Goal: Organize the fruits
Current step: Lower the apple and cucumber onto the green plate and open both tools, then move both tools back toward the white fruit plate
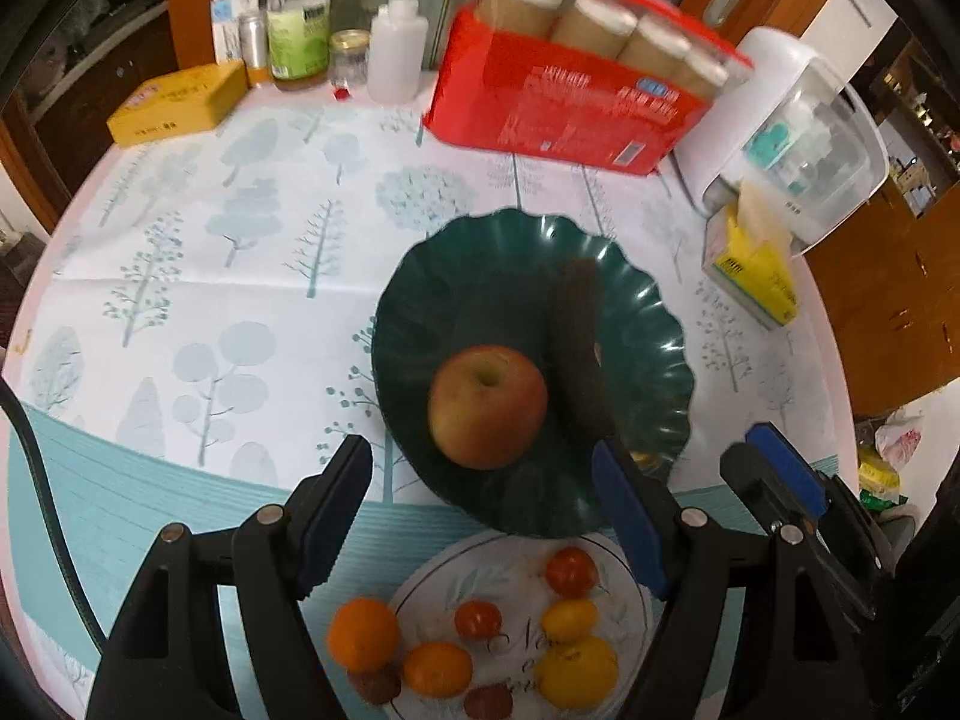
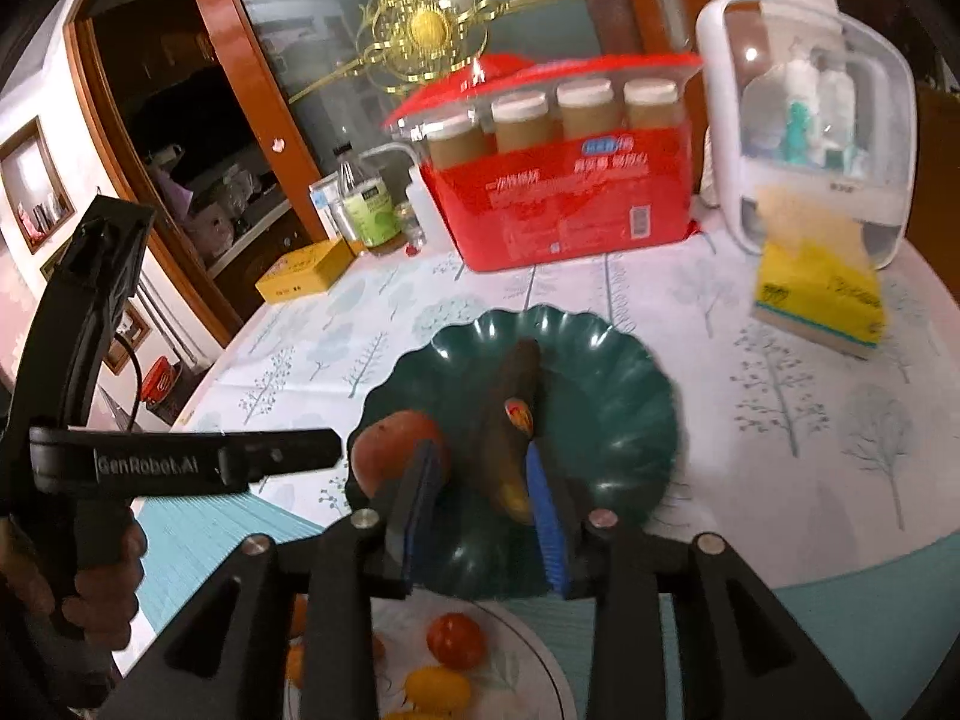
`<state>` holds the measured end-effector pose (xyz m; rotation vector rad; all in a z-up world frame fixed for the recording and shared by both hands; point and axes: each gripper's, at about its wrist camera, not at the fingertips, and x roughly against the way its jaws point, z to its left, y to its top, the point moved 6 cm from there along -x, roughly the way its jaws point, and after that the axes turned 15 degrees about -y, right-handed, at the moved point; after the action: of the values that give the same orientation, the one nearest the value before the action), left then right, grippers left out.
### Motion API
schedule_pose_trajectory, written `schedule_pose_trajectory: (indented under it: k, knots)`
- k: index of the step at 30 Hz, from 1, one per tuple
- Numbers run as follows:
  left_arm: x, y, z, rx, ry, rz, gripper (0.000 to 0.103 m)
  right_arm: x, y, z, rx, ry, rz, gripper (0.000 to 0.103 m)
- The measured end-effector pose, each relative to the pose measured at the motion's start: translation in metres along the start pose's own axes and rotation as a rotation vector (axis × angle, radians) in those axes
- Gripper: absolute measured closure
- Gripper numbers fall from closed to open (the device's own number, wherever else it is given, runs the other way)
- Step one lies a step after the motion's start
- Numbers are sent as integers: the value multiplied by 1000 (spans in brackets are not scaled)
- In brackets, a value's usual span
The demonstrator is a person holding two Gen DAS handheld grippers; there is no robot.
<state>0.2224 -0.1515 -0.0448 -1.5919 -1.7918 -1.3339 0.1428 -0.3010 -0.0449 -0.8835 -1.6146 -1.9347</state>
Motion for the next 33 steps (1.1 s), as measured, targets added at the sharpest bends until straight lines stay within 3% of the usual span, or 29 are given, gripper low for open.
schedule_pose_trajectory:
  k: [12,23,33]
  knots:
    - [75,-44,-29,-50,12,-103,28,83,-21,-10,-28,-28,-68,66]
    - [118,-130,-23,-24,56,-119,28,138,-71,-7,-16,-6,-77,66]
    - [146,-181,-10,-11,114,-109,28,160,-119,-1,-34,16,-31,66]
